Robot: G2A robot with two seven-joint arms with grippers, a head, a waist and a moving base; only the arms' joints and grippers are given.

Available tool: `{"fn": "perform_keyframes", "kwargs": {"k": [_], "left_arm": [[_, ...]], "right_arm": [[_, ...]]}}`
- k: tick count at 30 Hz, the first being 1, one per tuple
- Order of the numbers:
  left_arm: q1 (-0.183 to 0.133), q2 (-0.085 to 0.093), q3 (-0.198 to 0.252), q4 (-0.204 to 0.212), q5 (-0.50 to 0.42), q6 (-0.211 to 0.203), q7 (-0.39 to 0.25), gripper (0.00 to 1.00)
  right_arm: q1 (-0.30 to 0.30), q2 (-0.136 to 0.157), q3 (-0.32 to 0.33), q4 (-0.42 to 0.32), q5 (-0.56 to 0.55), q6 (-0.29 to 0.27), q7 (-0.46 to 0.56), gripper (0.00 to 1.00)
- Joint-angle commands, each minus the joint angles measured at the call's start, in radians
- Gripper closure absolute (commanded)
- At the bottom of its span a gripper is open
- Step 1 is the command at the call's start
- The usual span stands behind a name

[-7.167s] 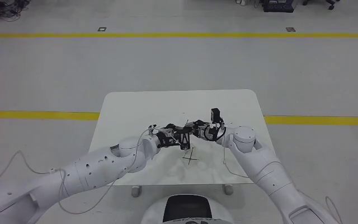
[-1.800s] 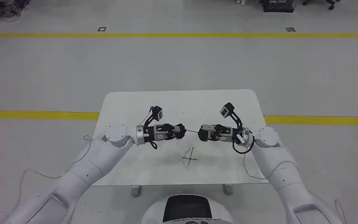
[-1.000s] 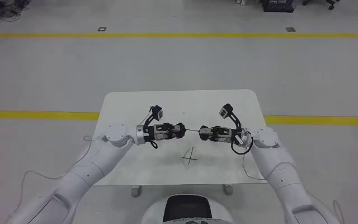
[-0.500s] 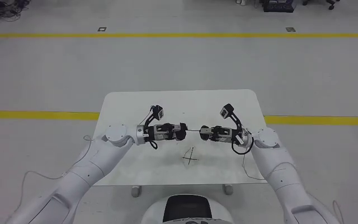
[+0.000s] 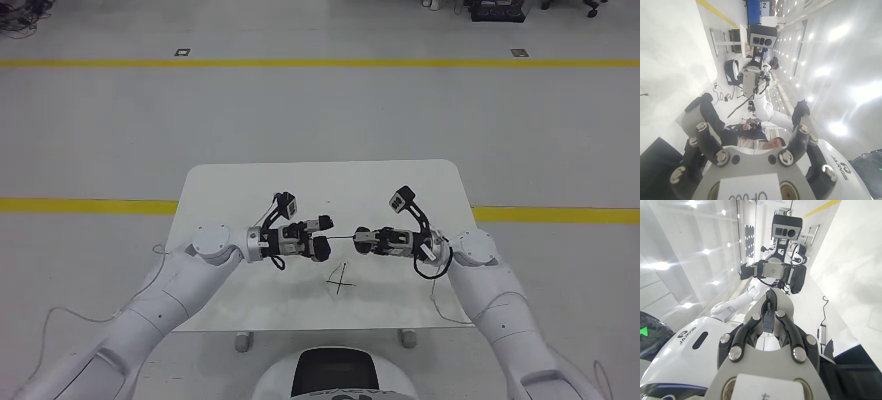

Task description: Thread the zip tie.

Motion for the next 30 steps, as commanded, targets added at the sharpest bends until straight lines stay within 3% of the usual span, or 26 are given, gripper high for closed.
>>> {"fn": "perform_keyframes", "kwargs": {"k": [1, 6, 13, 20, 25, 30], "left_arm": [[-0.004, -0.007, 0.010, 0.011, -0.010, 0.005, -0.009, 0.00], [-0.023, -0.026, 0.032, 0.041, -0.034, -0.011, -0.040, 0.00], [-0.025, -0.027, 0.032, 0.045, -0.025, -0.015, -0.031, 0.00], [-0.006, -0.027, 0.025, 0.014, -0.001, -0.009, 0.019, 0.00], [0.003, -0.030, 0.020, 0.004, 0.018, -0.031, 0.056, 0.00], [0.007, -0.031, 0.019, 0.001, 0.014, -0.037, 0.057, 0.00]], "right_arm": [[0.000, 0.003, -0.012, -0.006, 0.021, 0.000, -0.001, 1.00], [0.003, 0.018, -0.027, -0.008, 0.046, 0.000, -0.001, 1.00], [0.001, 0.018, -0.027, -0.010, 0.045, 0.001, -0.007, 1.00], [-0.021, 0.022, -0.036, -0.052, 0.058, 0.011, -0.042, 1.00], [-0.017, 0.024, -0.047, -0.051, 0.071, 0.015, -0.046, 1.00], [-0.016, 0.025, -0.045, -0.046, 0.063, 0.011, -0.074, 1.00]]}}
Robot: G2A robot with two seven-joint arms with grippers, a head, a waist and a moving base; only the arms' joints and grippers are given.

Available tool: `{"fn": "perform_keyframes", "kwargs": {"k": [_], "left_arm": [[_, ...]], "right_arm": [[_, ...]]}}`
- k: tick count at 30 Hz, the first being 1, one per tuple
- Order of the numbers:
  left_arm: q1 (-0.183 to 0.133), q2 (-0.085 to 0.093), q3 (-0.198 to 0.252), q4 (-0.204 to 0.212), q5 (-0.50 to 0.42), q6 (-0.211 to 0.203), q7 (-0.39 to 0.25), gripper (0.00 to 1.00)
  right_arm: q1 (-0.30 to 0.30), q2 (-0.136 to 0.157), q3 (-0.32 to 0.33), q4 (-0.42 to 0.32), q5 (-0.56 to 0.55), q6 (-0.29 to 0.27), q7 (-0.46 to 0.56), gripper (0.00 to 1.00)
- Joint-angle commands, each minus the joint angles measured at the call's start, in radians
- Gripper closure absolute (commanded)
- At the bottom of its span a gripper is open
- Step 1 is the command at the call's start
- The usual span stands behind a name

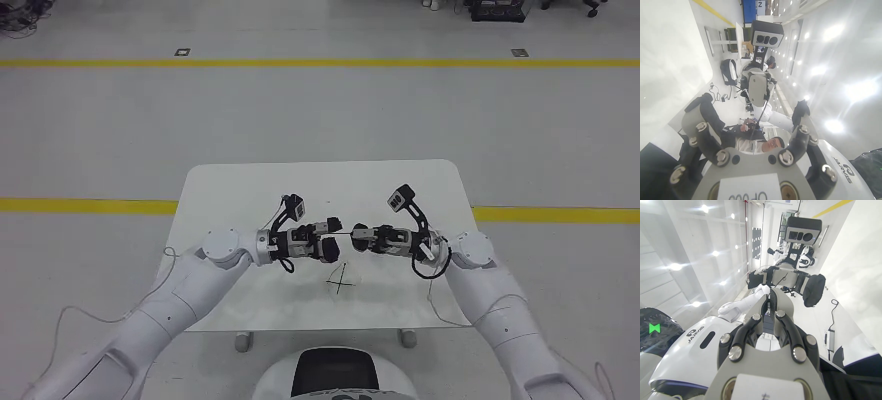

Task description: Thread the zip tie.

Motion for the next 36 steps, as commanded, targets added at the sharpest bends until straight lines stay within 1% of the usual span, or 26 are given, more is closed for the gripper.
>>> {"fn": "perform_keyframes", "kwargs": {"k": [1, 3, 5, 8, 14, 36], "left_arm": [[0.000, 0.000, 0.000, 0.000, 0.000, 0.001, 0.000, 0.00], [0.003, 0.000, 0.001, -0.004, 0.003, 0.003, 0.010, 0.00], [0.009, 0.000, 0.000, -0.017, 0.012, 0.009, 0.027, 0.00], [0.015, 0.001, -0.006, -0.027, 0.017, 0.018, 0.029, 0.00], [0.022, 0.001, -0.015, -0.035, 0.020, 0.027, 0.025, 0.00], [0.030, -0.007, -0.032, -0.035, 0.026, 0.039, 0.014, 0.00]], "right_arm": [[0.000, 0.000, 0.000, 0.000, 0.000, 0.000, 0.002, 1.00], [-0.001, 0.000, 0.000, -0.002, -0.001, 0.002, -0.005, 1.00], [-0.011, 0.000, -0.006, -0.023, -0.008, 0.008, -0.029, 1.00], [-0.018, 0.003, -0.009, -0.040, -0.010, 0.014, -0.033, 1.00], [-0.018, 0.007, -0.016, -0.047, -0.007, 0.017, -0.032, 1.00], [0.002, 0.016, -0.052, -0.040, 0.002, 0.023, -0.044, 1.00]]}}
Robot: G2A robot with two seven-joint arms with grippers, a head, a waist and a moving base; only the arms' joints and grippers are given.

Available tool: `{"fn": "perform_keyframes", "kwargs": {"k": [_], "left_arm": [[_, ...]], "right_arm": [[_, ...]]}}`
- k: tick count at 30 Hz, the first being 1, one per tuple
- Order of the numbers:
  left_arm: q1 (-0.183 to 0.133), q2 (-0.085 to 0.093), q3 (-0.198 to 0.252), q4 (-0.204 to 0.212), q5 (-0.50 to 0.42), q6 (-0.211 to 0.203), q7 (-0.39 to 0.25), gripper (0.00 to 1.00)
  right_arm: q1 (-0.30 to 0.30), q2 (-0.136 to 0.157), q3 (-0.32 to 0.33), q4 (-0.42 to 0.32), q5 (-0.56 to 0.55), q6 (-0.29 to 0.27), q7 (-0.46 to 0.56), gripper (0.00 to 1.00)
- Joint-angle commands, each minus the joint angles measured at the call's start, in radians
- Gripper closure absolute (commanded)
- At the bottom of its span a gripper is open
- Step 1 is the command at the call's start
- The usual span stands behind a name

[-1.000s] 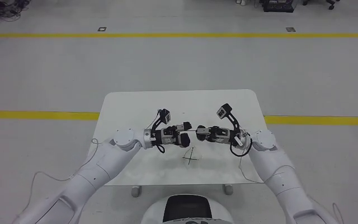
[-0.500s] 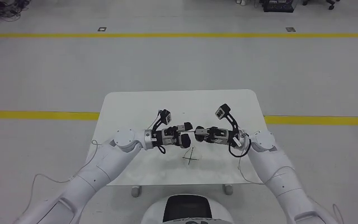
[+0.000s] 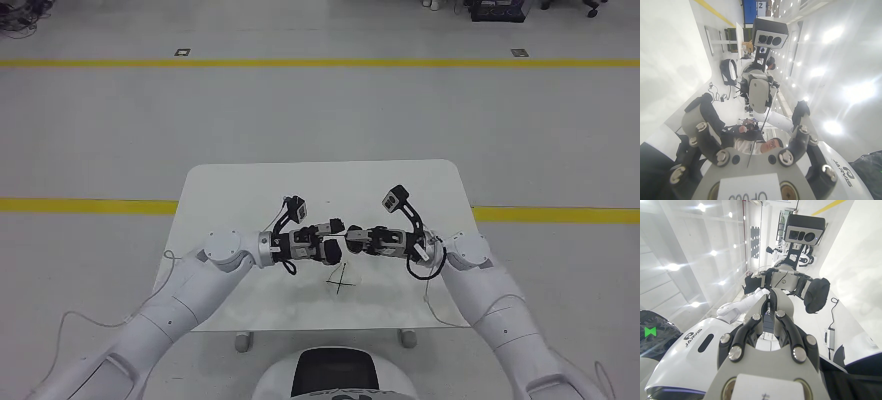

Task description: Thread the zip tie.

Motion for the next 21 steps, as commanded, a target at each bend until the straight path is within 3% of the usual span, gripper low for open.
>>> {"fn": "perform_keyframes", "kwargs": {"k": [1, 21], "left_arm": [[0.001, -0.001, -0.002, 0.002, -0.001, 0.000, -0.001, 0.00], [0.008, -0.007, -0.021, 0.014, -0.007, -0.002, -0.010, 0.00]], "right_arm": [[0.001, 0.001, -0.002, 0.001, 0.000, -0.001, -0.003, 1.00], [-0.009, 0.013, -0.007, -0.007, 0.012, -0.020, -0.009, 1.00]]}}
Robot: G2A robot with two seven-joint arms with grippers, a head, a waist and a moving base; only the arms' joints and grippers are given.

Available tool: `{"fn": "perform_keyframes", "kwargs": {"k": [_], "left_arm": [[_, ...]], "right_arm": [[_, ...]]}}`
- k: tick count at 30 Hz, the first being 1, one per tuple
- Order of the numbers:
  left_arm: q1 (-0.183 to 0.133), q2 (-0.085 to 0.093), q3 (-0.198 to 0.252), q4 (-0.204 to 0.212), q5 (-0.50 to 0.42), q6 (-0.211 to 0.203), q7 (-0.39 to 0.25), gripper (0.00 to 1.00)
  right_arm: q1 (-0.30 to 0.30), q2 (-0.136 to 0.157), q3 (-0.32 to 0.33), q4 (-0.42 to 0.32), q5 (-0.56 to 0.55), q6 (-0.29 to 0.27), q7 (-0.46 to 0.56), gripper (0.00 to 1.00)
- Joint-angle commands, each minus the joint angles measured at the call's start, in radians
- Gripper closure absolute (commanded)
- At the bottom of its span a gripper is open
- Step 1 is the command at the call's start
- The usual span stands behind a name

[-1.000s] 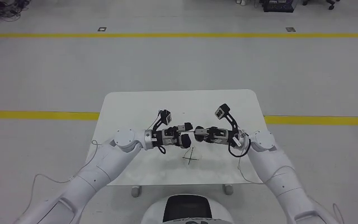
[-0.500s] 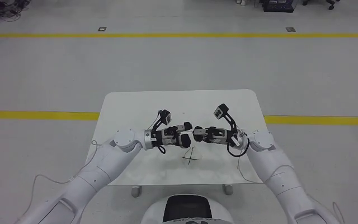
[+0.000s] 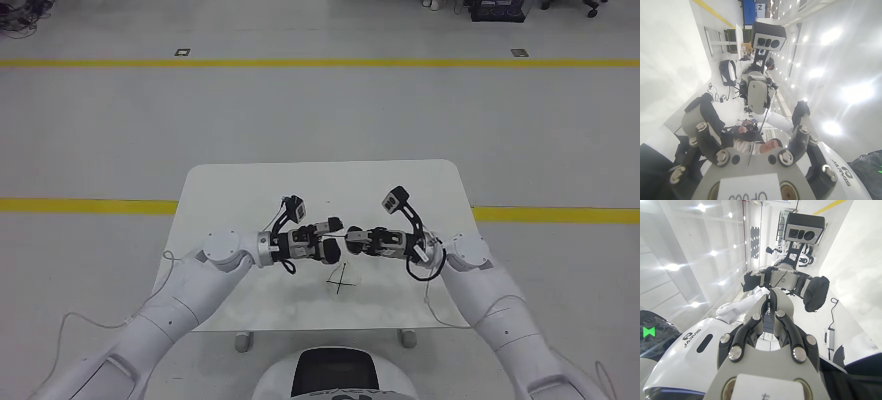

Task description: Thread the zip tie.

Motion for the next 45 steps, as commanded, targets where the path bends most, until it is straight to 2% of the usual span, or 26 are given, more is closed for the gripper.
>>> {"fn": "perform_keyframes", "kwargs": {"k": [1, 14, 28, 45], "left_arm": [[0.000, 0.000, -0.004, 0.003, -0.004, -0.001, -0.003, 0.00], [0.004, -0.004, -0.011, 0.006, -0.003, 0.008, -0.009, 0.00], [0.005, -0.011, -0.008, 0.005, 0.001, 0.014, -0.021, 0.00], [0.007, -0.015, -0.026, 0.021, -0.012, 0.011, -0.031, 0.00]], "right_arm": [[-0.006, 0.003, 0.007, -0.007, 0.000, -0.002, 0.001, 1.00], [-0.027, 0.015, 0.017, -0.037, 0.006, -0.007, -0.002, 1.00], [-0.003, 0.014, -0.015, -0.010, 0.021, -0.012, -0.009, 1.00], [-0.031, 0.027, 0.002, -0.051, 0.017, -0.015, -0.011, 1.00]]}}
